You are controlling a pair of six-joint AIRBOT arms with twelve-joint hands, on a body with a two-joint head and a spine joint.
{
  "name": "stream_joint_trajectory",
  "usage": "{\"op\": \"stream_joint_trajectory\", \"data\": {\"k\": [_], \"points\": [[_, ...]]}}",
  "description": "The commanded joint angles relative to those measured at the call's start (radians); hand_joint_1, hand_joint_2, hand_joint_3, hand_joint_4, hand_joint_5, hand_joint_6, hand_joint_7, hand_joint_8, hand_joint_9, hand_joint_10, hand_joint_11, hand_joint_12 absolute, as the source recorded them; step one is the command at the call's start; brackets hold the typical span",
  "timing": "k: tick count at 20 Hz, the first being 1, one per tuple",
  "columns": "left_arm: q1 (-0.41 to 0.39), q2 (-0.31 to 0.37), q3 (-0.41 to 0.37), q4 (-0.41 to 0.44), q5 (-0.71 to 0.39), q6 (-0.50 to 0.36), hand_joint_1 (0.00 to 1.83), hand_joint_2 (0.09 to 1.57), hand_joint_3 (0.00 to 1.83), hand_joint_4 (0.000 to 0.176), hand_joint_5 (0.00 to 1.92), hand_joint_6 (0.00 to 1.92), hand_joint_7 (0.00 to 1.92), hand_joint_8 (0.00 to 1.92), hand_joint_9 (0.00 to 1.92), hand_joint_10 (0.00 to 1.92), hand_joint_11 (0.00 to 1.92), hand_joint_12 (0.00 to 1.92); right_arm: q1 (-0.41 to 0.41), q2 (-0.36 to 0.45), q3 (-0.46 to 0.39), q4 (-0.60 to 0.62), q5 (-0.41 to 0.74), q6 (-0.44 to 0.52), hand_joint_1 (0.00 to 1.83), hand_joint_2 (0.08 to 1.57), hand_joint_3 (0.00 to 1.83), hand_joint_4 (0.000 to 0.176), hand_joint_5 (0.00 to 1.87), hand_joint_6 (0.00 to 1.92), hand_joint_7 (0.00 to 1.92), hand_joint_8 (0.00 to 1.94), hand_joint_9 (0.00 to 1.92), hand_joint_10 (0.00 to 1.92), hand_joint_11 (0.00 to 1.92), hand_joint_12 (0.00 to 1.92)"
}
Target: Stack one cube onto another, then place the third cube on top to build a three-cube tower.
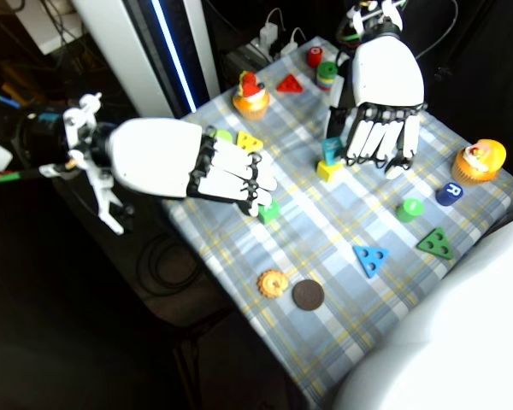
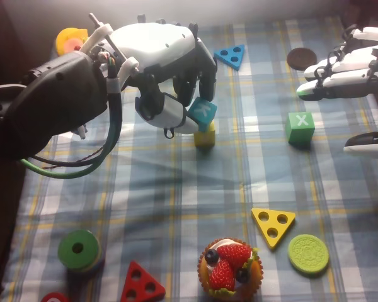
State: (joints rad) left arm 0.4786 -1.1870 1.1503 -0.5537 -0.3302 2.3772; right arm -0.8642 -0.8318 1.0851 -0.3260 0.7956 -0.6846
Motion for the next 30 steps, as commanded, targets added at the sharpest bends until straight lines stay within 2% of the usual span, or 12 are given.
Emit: {"op": "stream_joint_trajectory", "data": {"k": [1, 2, 6, 7, 9, 14, 17, 22, 24, 26, 27, 30], "points": [[-0.015, -0.004, 0.006, 0.015, -0.098, -0.003, 1.24, 1.10, 0.00, 0.000, 0.97, 0.83, 1.05, 1.06, 0.81, 0.84, 0.24, 0.91, 0.017, -0.002, 0.001, 0.032, 0.113, 0.005, 0.69, 1.16, 0.00, 0.021, 0.47, 0.00, 0.44, 0.00, 0.49, 0.01, 0.12, 1.15], [-0.016, -0.004, 0.006, 0.015, -0.098, -0.003, 1.24, 1.10, 0.00, 0.000, 0.98, 0.82, 1.07, 1.03, 0.83, 0.82, 0.25, 0.93, 0.017, -0.002, 0.001, 0.032, 0.113, 0.005, 0.70, 1.16, 0.00, 0.000, 0.47, 0.00, 0.43, 0.00, 0.49, 0.00, 0.12, 1.15], [-0.016, -0.010, 0.010, 0.014, -0.099, -0.003, 1.25, 1.09, 0.00, 0.000, 1.02, 0.75, 1.08, 1.00, 0.87, 0.75, 0.24, 0.82, 0.017, -0.002, 0.001, 0.032, 0.115, 0.005, 0.74, 1.16, 0.00, 0.000, 0.47, 0.00, 0.44, 0.00, 0.48, 0.00, 0.09, 1.16], [-0.015, -0.012, 0.011, 0.014, -0.100, -0.003, 1.24, 1.09, 0.00, 0.000, 0.99, 0.81, 1.10, 0.95, 0.90, 0.62, 0.28, 0.81, 0.017, -0.002, 0.001, 0.032, 0.115, 0.005, 0.74, 1.16, 0.00, 0.000, 0.48, 0.00, 0.43, 0.00, 0.47, 0.00, 0.07, 1.16], [-0.015, -0.014, 0.012, 0.013, -0.101, -0.003, 1.24, 1.09, 0.00, 0.000, 1.01, 0.78, 1.09, 0.97, 0.89, 0.63, 0.27, 0.89, 0.016, -0.002, 0.001, 0.032, 0.115, 0.005, 0.74, 1.16, 0.00, 0.000, 0.48, 0.00, 0.44, 0.00, 0.47, 0.01, 0.08, 1.17], [-0.012, -0.020, 0.018, 0.012, -0.098, -0.003, 1.25, 1.08, 0.00, 0.000, 1.02, 0.74, 1.09, 1.00, 0.85, 0.79, 0.27, 0.83, 0.016, -0.002, 0.002, 0.032, 0.115, 0.005, 0.77, 1.16, 0.00, 0.000, 0.48, 0.00, 0.44, 0.00, 0.47, 0.00, 0.07, 1.16], [-0.008, -0.024, 0.023, 0.008, -0.098, -0.003, 1.25, 1.08, 0.00, 0.000, 1.00, 0.78, 1.12, 0.93, 0.91, 0.71, 0.29, 0.76, 0.016, -0.002, 0.003, 0.031, 0.115, 0.005, 0.76, 1.17, 0.00, 0.000, 0.46, 0.00, 0.41, 0.00, 0.44, 0.00, 0.04, 1.11], [-0.005, -0.025, 0.026, 0.007, -0.096, -0.003, 1.23, 1.11, 0.00, 0.000, 0.93, 0.90, 1.03, 1.07, 0.82, 0.81, 0.27, 0.93, 0.016, -0.004, 0.005, 0.030, 0.115, 0.005, 0.78, 1.16, 0.00, 0.000, 0.47, 0.00, 0.44, 0.00, 0.47, 0.01, 0.08, 1.13], [-0.004, -0.026, 0.026, 0.007, -0.094, -0.003, 1.22, 1.13, 0.00, 0.000, 0.88, 1.00, 1.01, 1.09, 0.83, 0.75, 0.30, 0.93, 0.016, -0.004, 0.006, 0.028, 0.115, 0.005, 0.77, 1.16, 0.00, 0.000, 0.48, 0.00, 0.44, 0.00, 0.47, 0.01, 0.08, 1.14], [-0.003, -0.026, 0.026, 0.007, -0.092, -0.003, 1.22, 1.13, 0.00, 0.000, 0.91, 0.95, 1.01, 1.10, 0.85, 0.75, 0.33, 1.02, 0.016, -0.004, 0.006, 0.028, 0.115, 0.005, 0.76, 1.16, 0.00, 0.000, 0.47, 0.00, 0.44, 0.00, 0.47, 0.01, 0.08, 1.14], [-0.002, -0.026, 0.026, 0.007, -0.091, -0.003, 1.00, 1.12, 0.00, 0.167, 0.94, 1.03, 0.97, 0.60, 0.79, 0.77, 0.29, 1.09, 0.016, -0.005, 0.007, 0.028, 0.115, 0.005, 0.75, 1.17, 0.00, 0.000, 0.47, 0.00, 0.44, 0.00, 0.47, 0.00, 0.08, 1.13], [-0.001, -0.026, 0.027, 0.007, -0.091, -0.003, 0.99, 1.13, 0.00, 0.176, 0.93, 1.05, 1.01, 0.46, 0.78, 0.78, 0.26, 1.04, 0.016, -0.006, 0.007, 0.027, 0.115, 0.005, 0.76, 1.17, 0.00, 0.000, 0.47, 0.00, 0.43, 0.00, 0.46, 0.00, 0.08, 1.13]]}}
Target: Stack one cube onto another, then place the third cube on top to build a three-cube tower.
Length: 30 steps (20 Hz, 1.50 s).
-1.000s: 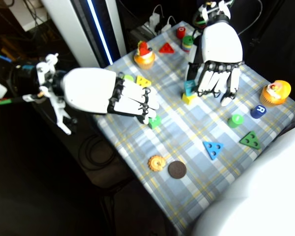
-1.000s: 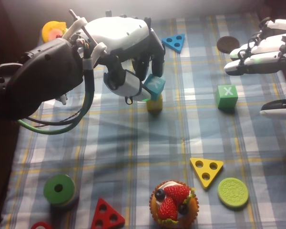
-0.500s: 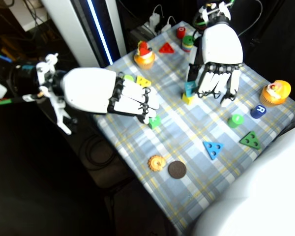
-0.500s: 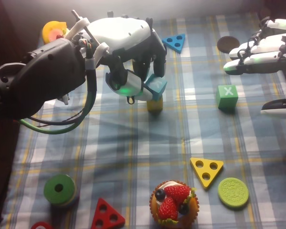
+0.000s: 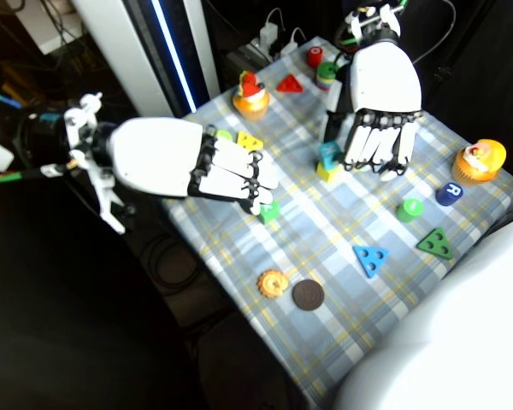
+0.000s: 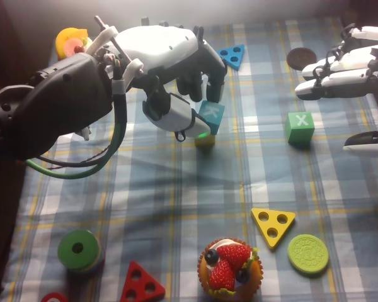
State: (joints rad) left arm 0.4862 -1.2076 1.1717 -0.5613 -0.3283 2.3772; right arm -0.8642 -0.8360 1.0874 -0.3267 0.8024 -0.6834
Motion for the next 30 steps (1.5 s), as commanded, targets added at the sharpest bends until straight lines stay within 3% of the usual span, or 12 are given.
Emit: {"op": "stream_joint_trajectory", "data": {"k": [1, 2, 4, 5, 11, 18, 19, 20, 25, 26, 27, 30], "points": [[-0.009, -0.005, 0.006, 0.014, -0.093, -0.003, 0.99, 1.13, 0.00, 0.176, 0.93, 1.05, 1.01, 0.45, 0.78, 0.78, 0.28, 1.04, 0.016, -0.002, 0.005, 0.028, 0.108, 0.004, 0.75, 1.17, 0.00, 0.000, 0.47, 0.00, 0.43, 0.00, 0.47, 0.00, 0.09, 1.13], [-0.009, -0.005, 0.006, 0.014, -0.093, -0.003, 0.99, 1.13, 0.00, 0.176, 0.94, 1.03, 1.04, 0.41, 0.81, 0.75, 0.30, 0.95, 0.016, -0.002, 0.005, 0.028, 0.108, 0.004, 0.75, 1.17, 0.00, 0.000, 0.47, 0.00, 0.43, 0.00, 0.46, 0.00, 0.08, 1.13], [-0.008, -0.004, 0.006, 0.014, -0.092, -0.003, 0.99, 1.13, 0.00, 0.176, 0.92, 1.06, 1.04, 0.38, 0.79, 0.76, 0.28, 0.99, 0.016, -0.002, 0.005, 0.028, 0.108, 0.004, 0.75, 1.17, 0.00, 0.000, 0.47, 0.00, 0.43, 0.00, 0.47, 0.00, 0.08, 1.13], [-0.007, -0.004, 0.006, 0.014, -0.092, -0.003, 1.20, 1.14, 0.00, 0.000, 0.91, 0.94, 0.98, 1.12, 0.81, 0.75, 0.27, 0.97, 0.016, -0.002, 0.005, 0.028, 0.108, 0.004, 0.77, 1.16, 0.00, 0.000, 0.48, 0.00, 0.44, 0.01, 0.48, 0.01, 0.10, 1.14], [-0.004, 0.002, 0.011, 0.013, -0.083, -0.003, 1.22, 1.12, 0.00, 0.000, 0.94, 0.89, 1.00, 1.12, 0.82, 0.79, 0.22, 1.06, 0.016, -0.001, 0.005, 0.028, 0.108, 0.004, 0.71, 1.17, 0.00, 0.000, 0.47, 0.00, 0.44, 0.00, 0.48, 0.00, 0.12, 1.09], [-0.004, 0.000, 0.016, 0.012, -0.082, -0.003, 1.22, 1.12, 0.00, 0.000, 0.93, 0.91, 1.00, 1.10, 0.85, 0.68, 0.27, 0.91, 0.016, -0.001, 0.005, 0.027, 0.108, 0.004, 0.73, 1.17, 0.00, 0.000, 0.47, 0.00, 0.44, 0.00, 0.48, 0.01, 0.11, 1.11], [-0.005, -0.001, 0.016, 0.012, -0.082, -0.003, 1.04, 1.12, 0.00, 0.132, 0.94, 1.00, 0.95, 0.71, 0.83, 0.66, 0.28, 0.90, 0.016, -0.001, 0.005, 0.026, 0.108, 0.004, 0.73, 1.17, 0.00, 0.000, 0.47, 0.00, 0.44, 0.00, 0.48, 0.01, 0.10, 1.11], [-0.005, -0.001, 0.017, 0.012, -0.082, -0.003, 1.00, 1.13, 0.00, 0.167, 0.93, 1.03, 0.99, 0.49, 0.83, 0.65, 0.28, 0.94, 0.016, -0.001, 0.005, 0.025, 0.108, 0.004, 0.73, 1.17, 0.00, 0.000, 0.47, 0.00, 0.44, 0.00, 0.48, 0.01, 0.11, 1.11], [-0.006, -0.004, 0.018, 0.011, -0.085, -0.003, 0.98, 1.14, 0.00, 0.176, 0.90, 1.10, 1.03, 0.20, 0.80, 0.58, 0.26, 0.97, 0.016, -0.001, 0.005, 0.025, 0.108, 0.005, 0.72, 1.17, 0.00, 0.000, 0.47, 0.00, 0.44, 0.00, 0.48, 0.00, 0.11, 1.10], [-0.006, -0.004, 0.018, 0.011, -0.086, -0.003, 0.94, 1.05, 0.00, 0.116, 0.81, 0.46, 1.01, 0.14, 0.79, 0.54, 0.26, 1.01, 0.016, -0.001, 0.005, 0.025, 0.108, 0.005, 0.73, 1.17, 0.00, 0.000, 0.47, 0.00, 0.45, 0.00, 0.48, 0.00, 0.11, 1.10], [-0.006, -0.004, 0.018, 0.011, -0.086, -0.003, 0.94, 1.02, 0.00, 0.103, 0.87, 0.05, 0.99, 0.07, 0.81, 0.49, 0.23, 1.12, 0.016, -0.001, 0.005, 0.025, 0.108, 0.005, 0.73, 1.17, 0.00, 0.000, 0.47, 0.00, 0.44, 0.00, 0.48, 0.00, 0.10, 1.10], [-0.005, -0.002, 0.017, 0.008, -0.086, -0.003, 0.95, 1.01, 0.00, 0.110, 0.88, 0.00, 0.99, 0.04, 0.81, 0.47, 0.22, 1.09, 0.016, -0.001, 0.005, 0.025, 0.108, 0.005, 0.74, 1.17, 0.00, 0.000, 0.46, 0.00, 0.43, 0.00, 0.47, 0.00, 0.10, 1.09]]}}
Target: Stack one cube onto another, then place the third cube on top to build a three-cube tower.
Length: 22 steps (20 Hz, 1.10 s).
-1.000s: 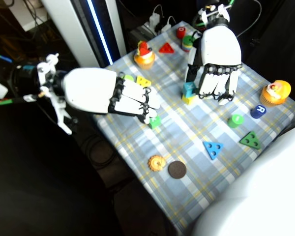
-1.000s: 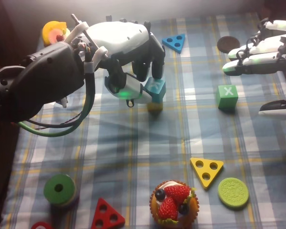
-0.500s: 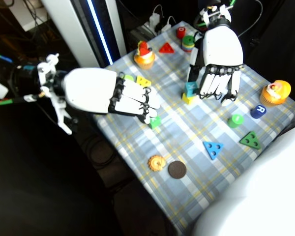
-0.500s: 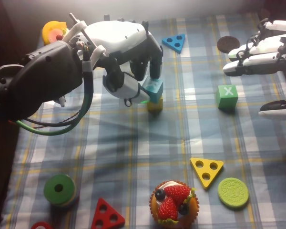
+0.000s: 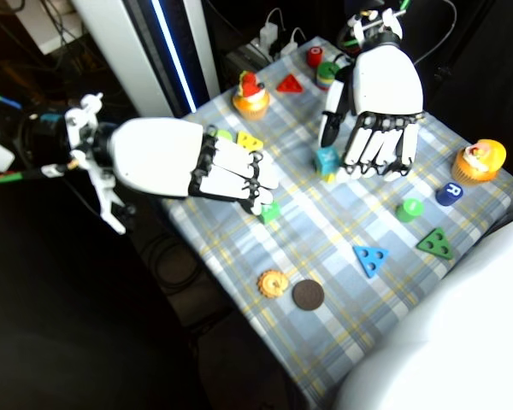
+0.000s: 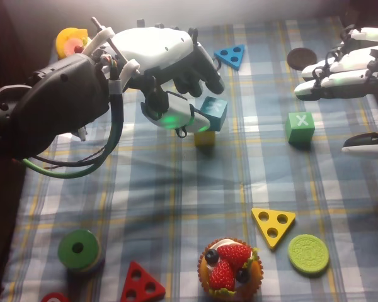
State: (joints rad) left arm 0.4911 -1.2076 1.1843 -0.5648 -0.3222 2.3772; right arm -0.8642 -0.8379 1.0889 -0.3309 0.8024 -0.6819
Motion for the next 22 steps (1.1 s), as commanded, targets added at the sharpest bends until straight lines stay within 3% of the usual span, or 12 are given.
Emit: {"op": "stream_joint_trajectory", "data": {"k": [1, 4, 5, 6, 8, 9, 10, 12, 13, 15, 18, 22], "points": [[-0.010, -0.001, 0.004, 0.012, -0.092, -0.003, 0.94, 1.01, 0.00, 0.116, 0.88, 0.00, 0.98, 0.03, 0.79, 0.46, 0.19, 1.11, 0.016, 0.000, 0.003, 0.029, 0.108, 0.004, 0.74, 1.17, 0.00, 0.000, 0.47, 0.00, 0.43, 0.00, 0.46, 0.00, 0.09, 1.09], [-0.008, 0.005, 0.000, 0.011, -0.093, -0.003, 0.93, 1.02, 0.00, 0.115, 0.88, 0.00, 0.98, 0.02, 0.77, 0.46, 0.14, 1.17, 0.016, 0.000, 0.003, 0.029, 0.108, 0.005, 0.74, 1.17, 0.00, 0.000, 0.47, 0.00, 0.44, 0.00, 0.47, 0.00, 0.10, 1.09], [-0.007, 0.009, -0.004, 0.008, -0.097, -0.003, 0.93, 1.01, 0.00, 0.106, 0.88, 0.00, 0.99, 0.02, 0.78, 0.47, 0.14, 1.17, 0.016, 0.000, 0.003, 0.029, 0.108, 0.006, 0.73, 1.17, 0.00, 0.000, 0.47, 0.00, 0.44, 0.00, 0.47, 0.00, 0.10, 1.09], [-0.005, 0.015, -0.009, 0.007, -0.102, -0.003, 0.93, 1.01, 0.00, 0.084, 0.87, 0.00, 0.99, 0.02, 0.78, 0.47, 0.13, 1.17, 0.016, 0.000, 0.003, 0.029, 0.108, 0.006, 0.75, 1.17, 0.00, 0.000, 0.47, 0.00, 0.44, 0.00, 0.47, 0.00, 0.10, 1.10], [-0.001, 0.024, -0.020, 0.007, -0.110, -0.003, 0.93, 1.00, 0.00, 0.082, 0.78, 0.00, 0.92, 0.00, 0.75, 0.43, 0.16, 1.09, 0.016, 0.000, 0.003, 0.029, 0.108, 0.007, 0.77, 1.16, 0.00, 0.000, 0.47, 0.00, 0.44, 0.00, 0.47, 0.00, 0.08, 1.13], [0.001, 0.029, -0.025, 0.007, -0.114, -0.003, 0.91, 1.00, 0.00, 0.087, 0.76, 0.00, 0.90, 0.00, 0.74, 0.42, 0.17, 1.08, 0.016, 0.000, 0.003, 0.029, 0.108, 0.007, 0.78, 1.16, 0.00, 0.000, 0.47, 0.00, 0.43, 0.00, 0.46, 0.00, 0.07, 1.13], [0.004, 0.037, -0.032, 0.006, -0.120, -0.003, 0.85, 0.98, 0.00, 0.109, 0.68, 0.00, 0.84, 0.00, 0.70, 0.38, 0.17, 1.05, 0.016, 0.000, 0.003, 0.029, 0.107, 0.007, 0.76, 1.16, 0.00, 0.000, 0.47, 0.00, 0.43, 0.00, 0.47, 0.00, 0.08, 1.14], [0.011, 0.059, -0.056, 0.006, -0.141, -0.006, 0.86, 0.91, 0.00, 0.125, 0.54, 0.00, 0.70, 0.00, 0.60, 0.33, 0.08, 1.07, 0.016, 0.000, 0.003, 0.029, 0.107, 0.008, 0.75, 1.16, 0.00, 0.000, 0.47, 0.00, 0.43, 0.00, 0.47, 0.00, 0.08, 1.14], [0.018, 0.076, -0.070, 0.013, -0.158, -0.025, 0.88, 0.86, 0.00, 0.143, 0.45, 0.00, 0.64, 0.00, 0.56, 0.30, 0.07, 1.07, 0.016, 0.000, 0.003, 0.029, 0.107, 0.010, 0.76, 1.16, 0.00, 0.000, 0.47, 0.00, 0.43, 0.00, 0.47, 0.00, 0.07, 1.15], [0.025, 0.094, -0.081, 0.030, -0.170, -0.071, 0.89, 0.82, 0.00, 0.166, 0.36, 0.00, 0.60, 0.00, 0.61, 0.16, 0.10, 0.93, 0.015, 0.000, 0.003, 0.029, 0.107, 0.011, 0.76, 1.15, 0.00, 0.000, 0.47, 0.00, 0.42, 0.00, 0.45, 0.00, 0.05, 1.14], [0.027, 0.103, -0.090, 0.042, -0.170, -0.080, 0.84, 0.81, 0.00, 0.172, 0.38, 0.00, 0.59, 0.00, 0.62, 0.04, 0.09, 0.82, 0.014, -0.001, 0.003, 0.029, 0.106, 0.012, 0.73, 1.15, 0.00, 0.000, 0.47, 0.00, 0.43, 0.00, 0.47, 0.01, 0.07, 1.14], [0.049, 0.135, -0.132, 0.053, -0.231, -0.093, 0.71, 0.85, 0.02, 0.176, 0.33, 0.00, 0.54, 0.00, 0.62, 0.03, 0.09, 0.82, 0.014, -0.008, 0.005, 0.028, 0.101, 0.012, 0.77, 1.14, 0.00, 0.000, 0.49, 0.00, 0.45, 0.00, 0.49, 0.00, 0.12, 1.06]]}}
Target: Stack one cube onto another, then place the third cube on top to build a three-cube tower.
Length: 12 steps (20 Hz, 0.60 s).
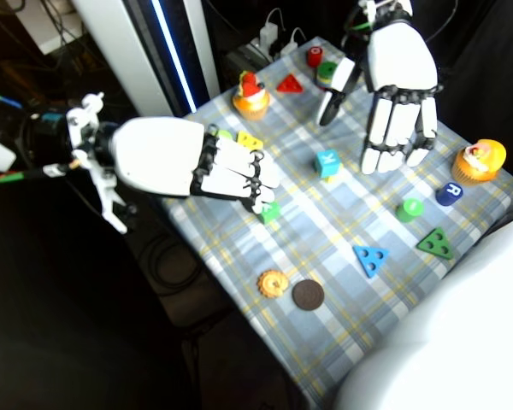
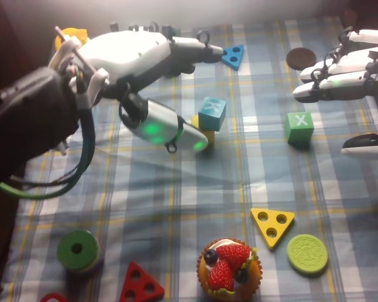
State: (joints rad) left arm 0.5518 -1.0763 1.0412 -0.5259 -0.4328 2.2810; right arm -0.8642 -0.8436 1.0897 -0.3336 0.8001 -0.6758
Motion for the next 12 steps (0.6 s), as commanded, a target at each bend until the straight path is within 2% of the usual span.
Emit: {"op": "stream_joint_trajectory", "data": {"k": [1, 2, 4, 6, 7, 8, 9, 10, 11, 12], "points": [[0.000, 0.020, -0.007, 0.030, -0.143, -0.026, 0.69, 0.86, 0.00, 0.176, 0.32, 0.00, 0.54, 0.00, 0.62, 0.02, 0.07, 0.84, 0.015, -0.006, 0.007, 0.028, 0.098, 0.006, 0.76, 1.14, 0.00, 0.000, 0.49, 0.00, 0.45, 0.00, 0.49, 0.00, 0.12, 1.06], [0.016, 0.040, -0.025, 0.041, -0.169, -0.061, 0.67, 0.86, 0.00, 0.176, 0.30, 0.00, 0.55, 0.00, 0.62, 0.01, 0.06, 0.84, 0.016, -0.011, 0.010, 0.027, 0.093, 0.006, 0.73, 1.15, 0.01, 0.000, 0.49, 0.00, 0.44, 0.00, 0.49, 0.00, 0.12, 1.06], [0.051, 0.081, -0.067, 0.050, -0.240, -0.098, 0.65, 0.86, 0.00, 0.176, 0.27, 0.00, 0.48, 0.00, 0.51, 0.00, 0.00, 1.01, 0.017, -0.021, 0.018, 0.026, 0.082, 0.006, 0.76, 1.15, 0.00, 0.000, 0.49, 0.00, 0.45, 0.00, 0.50, 0.00, 0.11, 1.11], [0.086, 0.119, -0.108, 0.056, -0.314, -0.137, 0.65, 0.85, 0.00, 0.176, 0.28, 0.00, 0.47, 0.00, 0.50, 0.00, 0.00, 0.99, 0.017, -0.023, 0.023, 0.026, 0.071, 0.006, 0.79, 1.15, 0.00, 0.000, 0.49, 0.00, 0.44, 0.00, 0.49, 0.00, 0.09, 1.11], [0.104, 0.138, -0.123, 0.062, -0.346, -0.167, 0.64, 0.84, 0.00, 0.176, 0.28, 0.00, 0.46, 0.00, 0.49, 0.00, 0.00, 1.00, 0.017, -0.025, 0.026, 0.026, 0.063, 0.006, 0.73, 1.16, 0.00, 0.000, 0.49, 0.00, 0.45, 0.00, 0.49, 0.00, 0.10, 1.11], [0.120, 0.153, -0.136, 0.066, -0.374, -0.197, 0.66, 0.83, 0.00, 0.154, 0.30, 0.01, 0.44, 0.00, 0.46, 0.00, 0.00, 0.95, 0.017, -0.028, 0.029, 0.027, 0.057, 0.006, 0.72, 1.16, 0.00, 0.000, 0.50, 0.00, 0.45, 0.00, 0.49, 0.00, 0.11, 1.10], [0.142, 0.170, -0.154, 0.068, -0.409, -0.223, 0.67, 0.82, 0.00, 0.127, 0.32, 0.00, 0.44, 0.00, 0.46, 0.00, 0.00, 0.98, 0.019, -0.035, 0.036, 0.028, 0.046, 0.006, 0.72, 1.16, 0.00, 0.000, 0.48, 0.00, 0.43, 0.00, 0.47, 0.00, 0.08, 1.08], [0.158, 0.182, -0.167, 0.068, -0.434, -0.231, 0.67, 0.82, 0.00, 0.120, 0.32, 0.00, 0.43, 0.00, 0.44, 0.00, 0.00, 0.93, 0.024, -0.041, 0.041, 0.028, 0.036, 0.006, 0.75, 1.16, 0.00, 0.000, 0.49, 0.00, 0.43, 0.00, 0.47, 0.00, 0.09, 1.05], [0.181, 0.198, -0.188, 0.066, -0.471, -0.237, 0.65, 0.84, 0.00, 0.121, 0.32, 0.00, 0.44, 0.00, 0.44, 0.01, 0.00, 0.89, 0.032, -0.051, 0.050, 0.028, 0.023, 0.006, 0.77, 1.16, 0.00, 0.000, 0.49, 0.00, 0.44, 0.00, 0.47, 0.00, 0.11, 1.04], [0.195, 0.209, -0.202, 0.065, -0.493, -0.242, 0.70, 0.83, 0.00, 0.105, 0.35, 0.00, 0.45, 0.00, 0.44, 0.00, 0.01, 0.85, 0.036, -0.057, 0.054, 0.027, 0.016, 0.006, 0.76, 1.16, 0.00, 0.000, 0.49, 0.00, 0.44, 0.00, 0.47, 0.00, 0.10, 1.04]]}}
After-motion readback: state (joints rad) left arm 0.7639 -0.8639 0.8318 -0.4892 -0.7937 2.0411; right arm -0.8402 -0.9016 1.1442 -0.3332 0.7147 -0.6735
